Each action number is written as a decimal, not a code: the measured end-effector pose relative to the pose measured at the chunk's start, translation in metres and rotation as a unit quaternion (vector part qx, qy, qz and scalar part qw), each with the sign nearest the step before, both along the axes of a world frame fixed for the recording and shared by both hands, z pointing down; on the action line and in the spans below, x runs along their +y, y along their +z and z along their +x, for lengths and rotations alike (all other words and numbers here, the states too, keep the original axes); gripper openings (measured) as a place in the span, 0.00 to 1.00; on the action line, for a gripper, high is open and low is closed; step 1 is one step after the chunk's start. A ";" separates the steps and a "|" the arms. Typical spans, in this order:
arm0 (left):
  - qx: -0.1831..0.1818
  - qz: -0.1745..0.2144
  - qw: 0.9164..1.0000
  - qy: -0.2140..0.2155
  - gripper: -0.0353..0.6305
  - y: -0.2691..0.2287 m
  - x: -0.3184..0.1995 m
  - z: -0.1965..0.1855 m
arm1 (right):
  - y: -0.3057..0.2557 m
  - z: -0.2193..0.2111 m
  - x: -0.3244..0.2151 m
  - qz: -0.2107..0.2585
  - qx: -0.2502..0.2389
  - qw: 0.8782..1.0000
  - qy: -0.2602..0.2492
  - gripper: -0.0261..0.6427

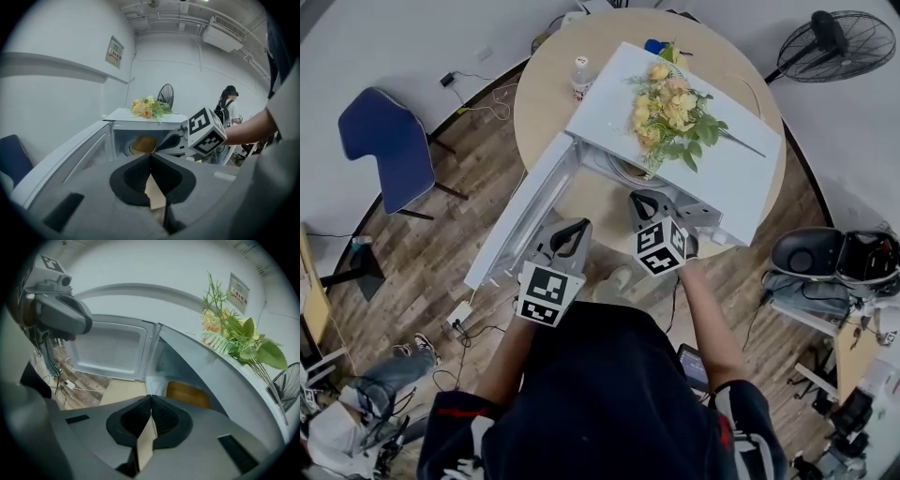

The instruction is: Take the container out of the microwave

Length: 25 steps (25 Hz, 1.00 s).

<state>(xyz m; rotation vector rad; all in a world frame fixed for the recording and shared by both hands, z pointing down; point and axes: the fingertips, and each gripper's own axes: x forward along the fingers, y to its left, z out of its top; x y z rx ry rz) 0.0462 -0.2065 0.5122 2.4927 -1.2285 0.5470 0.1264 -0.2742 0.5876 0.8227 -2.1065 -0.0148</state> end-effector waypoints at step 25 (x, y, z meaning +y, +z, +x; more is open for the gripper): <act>-0.016 -0.026 0.999 0.023 0.07 0.026 0.004 -0.003 | 0.080 0.010 -0.061 -0.009 0.150 0.989 -0.001 0.27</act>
